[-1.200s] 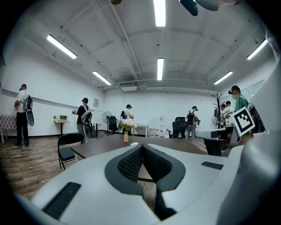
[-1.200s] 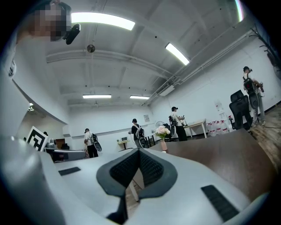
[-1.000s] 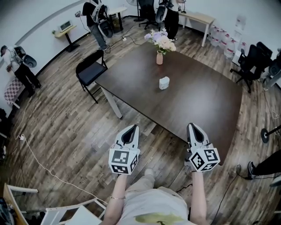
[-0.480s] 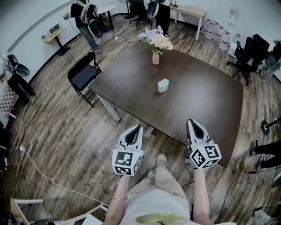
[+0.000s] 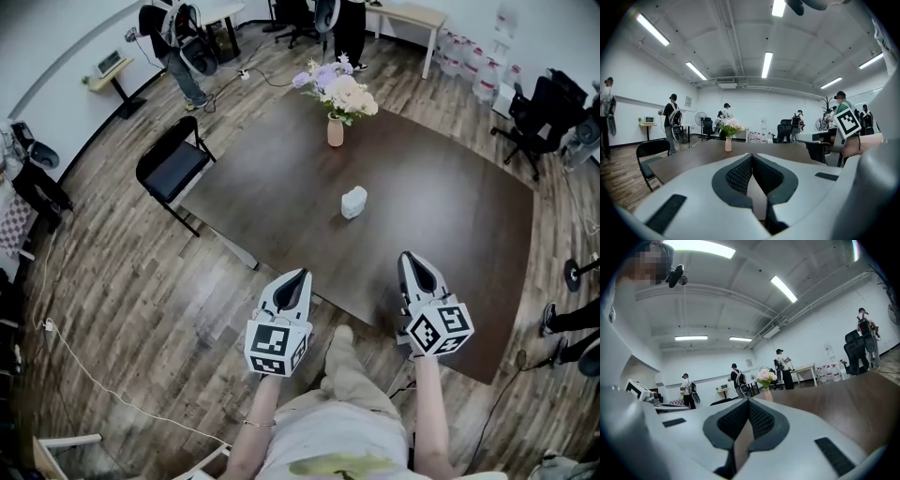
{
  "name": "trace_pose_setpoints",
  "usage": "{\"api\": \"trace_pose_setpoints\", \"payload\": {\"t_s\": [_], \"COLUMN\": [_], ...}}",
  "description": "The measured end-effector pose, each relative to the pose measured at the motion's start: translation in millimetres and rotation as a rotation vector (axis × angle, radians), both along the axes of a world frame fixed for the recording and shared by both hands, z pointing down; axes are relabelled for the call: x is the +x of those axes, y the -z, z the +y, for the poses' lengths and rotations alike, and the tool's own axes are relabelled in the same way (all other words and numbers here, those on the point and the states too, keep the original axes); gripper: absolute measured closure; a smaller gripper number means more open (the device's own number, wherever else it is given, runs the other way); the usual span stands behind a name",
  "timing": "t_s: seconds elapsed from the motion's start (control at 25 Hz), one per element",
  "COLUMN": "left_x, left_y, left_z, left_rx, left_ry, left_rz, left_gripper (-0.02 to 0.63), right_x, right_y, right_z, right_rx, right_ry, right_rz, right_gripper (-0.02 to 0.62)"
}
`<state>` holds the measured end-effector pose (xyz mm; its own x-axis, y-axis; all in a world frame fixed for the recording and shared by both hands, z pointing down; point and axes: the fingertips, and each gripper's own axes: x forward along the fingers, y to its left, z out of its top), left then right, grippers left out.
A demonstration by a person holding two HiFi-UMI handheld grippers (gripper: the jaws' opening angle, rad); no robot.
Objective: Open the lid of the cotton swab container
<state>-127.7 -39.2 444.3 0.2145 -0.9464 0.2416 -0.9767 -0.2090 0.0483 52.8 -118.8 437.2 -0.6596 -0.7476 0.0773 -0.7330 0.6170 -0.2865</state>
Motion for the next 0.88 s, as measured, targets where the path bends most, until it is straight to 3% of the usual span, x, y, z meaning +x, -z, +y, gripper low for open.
{"api": "trace_pose_setpoints", "payload": {"t_s": [0.4, 0.88], "left_x": [-12, -4], "left_y": [-17, -58], "left_z": [-92, -159], "left_rx": [-0.053, -0.14], "left_ry": [-0.038, -0.111], "left_rz": [0.022, 0.02], "left_gripper": [0.583, 0.581], "right_x": [-26, -32], "right_y": [-3, -30], "right_z": [-83, -134], "right_rx": [-0.022, -0.082], "right_ry": [0.015, 0.019], "right_rz": [0.012, 0.034], "right_gripper": [0.574, 0.574]}}
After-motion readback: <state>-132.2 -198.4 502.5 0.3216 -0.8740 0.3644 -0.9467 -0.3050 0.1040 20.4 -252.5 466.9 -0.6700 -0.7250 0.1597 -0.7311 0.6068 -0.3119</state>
